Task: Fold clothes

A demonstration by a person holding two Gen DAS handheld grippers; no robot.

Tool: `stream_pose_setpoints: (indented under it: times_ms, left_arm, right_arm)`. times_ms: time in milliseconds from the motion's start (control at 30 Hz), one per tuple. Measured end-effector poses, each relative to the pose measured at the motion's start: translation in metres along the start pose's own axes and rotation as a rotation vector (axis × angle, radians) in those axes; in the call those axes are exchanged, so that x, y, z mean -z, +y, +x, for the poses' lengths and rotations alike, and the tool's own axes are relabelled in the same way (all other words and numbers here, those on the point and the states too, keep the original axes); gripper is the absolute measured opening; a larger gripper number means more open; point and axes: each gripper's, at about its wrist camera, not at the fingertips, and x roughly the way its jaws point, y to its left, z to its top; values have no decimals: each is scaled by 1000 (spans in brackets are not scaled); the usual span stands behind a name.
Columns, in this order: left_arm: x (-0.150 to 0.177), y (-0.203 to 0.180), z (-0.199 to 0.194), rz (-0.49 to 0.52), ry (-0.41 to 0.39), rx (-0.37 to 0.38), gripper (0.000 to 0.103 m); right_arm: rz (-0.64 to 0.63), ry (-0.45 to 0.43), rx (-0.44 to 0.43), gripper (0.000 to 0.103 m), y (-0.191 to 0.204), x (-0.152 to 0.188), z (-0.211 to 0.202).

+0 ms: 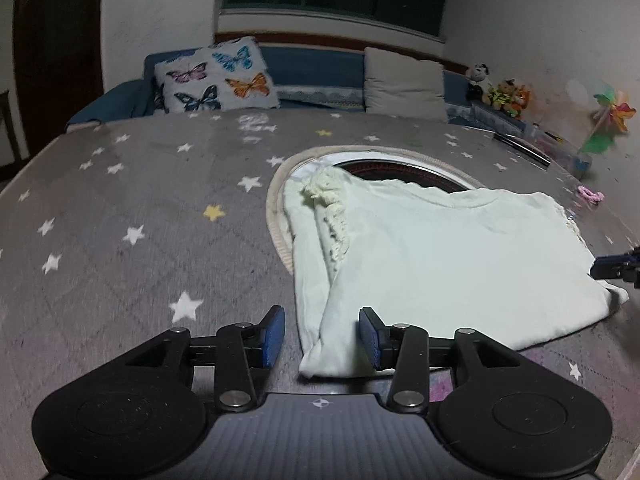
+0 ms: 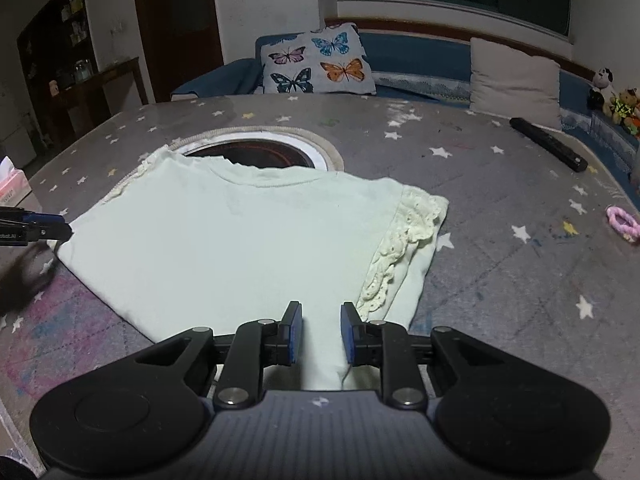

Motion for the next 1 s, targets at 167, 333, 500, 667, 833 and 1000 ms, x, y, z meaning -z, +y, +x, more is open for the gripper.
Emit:
stream_pose_setpoints:
  times_ms: [167,333,500,667,833,1000]
  left_arm:
    - [-14,-9,-5,9,-53,14,44]
    - [-25,-23,12,47,-51,24,42]
    - [-22,-20,28,49,-1,-2,42]
    - [-19,-15,29,45,9,-3,42]
    - [-18,-12,29,35,14,-7,42]
    - [-17,-8,28,27,16,-4,43]
  right_arm:
    - [7,-31,7,20,-4,-12,5]
    - [15,-36,31,20,-14,-23,24]
    - [41,-25,39,18,-21,-25,28]
    - [29,-69,47,18,-24,-46,31]
    - [28,-73,67,18,-26,-67,59]
    - [55,-40,106,11,-35,-75,87]
